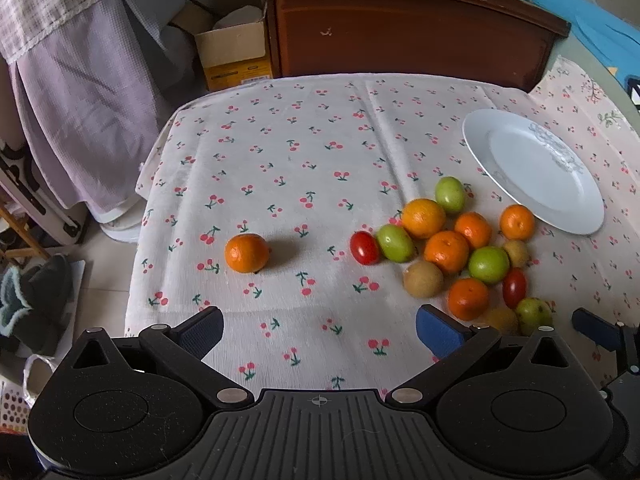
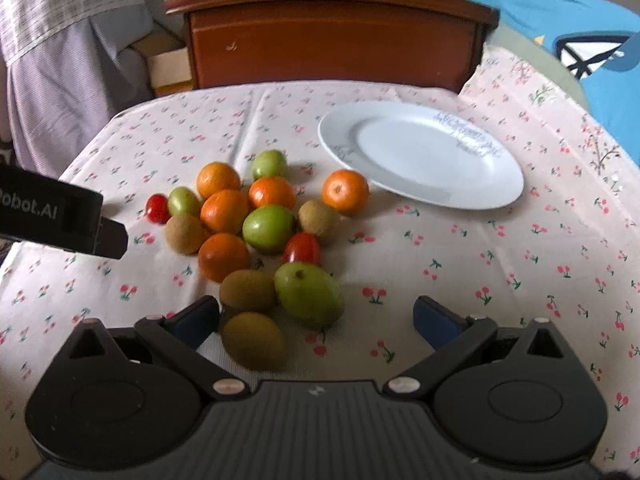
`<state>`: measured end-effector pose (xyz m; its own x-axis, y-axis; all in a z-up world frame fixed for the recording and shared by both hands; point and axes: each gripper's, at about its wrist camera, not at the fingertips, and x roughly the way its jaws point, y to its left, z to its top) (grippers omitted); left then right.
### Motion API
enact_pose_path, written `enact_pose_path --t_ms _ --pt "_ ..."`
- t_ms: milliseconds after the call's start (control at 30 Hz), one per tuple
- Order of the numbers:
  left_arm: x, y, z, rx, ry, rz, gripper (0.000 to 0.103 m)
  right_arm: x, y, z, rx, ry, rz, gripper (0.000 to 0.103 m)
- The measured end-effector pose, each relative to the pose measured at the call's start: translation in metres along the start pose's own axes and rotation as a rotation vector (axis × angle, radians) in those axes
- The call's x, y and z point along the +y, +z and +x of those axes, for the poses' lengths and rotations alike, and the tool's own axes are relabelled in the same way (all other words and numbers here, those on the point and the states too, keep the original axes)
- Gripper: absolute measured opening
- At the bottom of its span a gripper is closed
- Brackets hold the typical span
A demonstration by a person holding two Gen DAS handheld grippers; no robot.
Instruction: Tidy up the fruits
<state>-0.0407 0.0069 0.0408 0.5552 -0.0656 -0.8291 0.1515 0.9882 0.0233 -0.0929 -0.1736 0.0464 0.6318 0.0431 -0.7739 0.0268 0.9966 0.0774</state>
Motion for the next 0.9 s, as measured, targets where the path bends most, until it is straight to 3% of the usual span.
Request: enact_pose_path --t_ms 200,533,633,900 --pt "-0.001 -0.003 -0.007 0.000 0.009 0.005 0.103 0.000 0.006 -0.009 0.106 0.013 0.003 0.102" --pt "0.000 -0.006 -0.019 0.000 0.035 -0.008 0.103 -0.019 0.023 -0.032 0.114 0.004 0.098 0.102" --pt "0.002 -0.005 -0.021 -0.001 0.033 -0.027 0.103 -0.020 0.028 -0.037 0.108 -0.035 0.078 0.102" --pt "0.005 -0.004 -0.019 0.018 0.092 -0.038 0.103 -0.026 0.032 -0.034 0.136 -0.050 0.122 0.102"
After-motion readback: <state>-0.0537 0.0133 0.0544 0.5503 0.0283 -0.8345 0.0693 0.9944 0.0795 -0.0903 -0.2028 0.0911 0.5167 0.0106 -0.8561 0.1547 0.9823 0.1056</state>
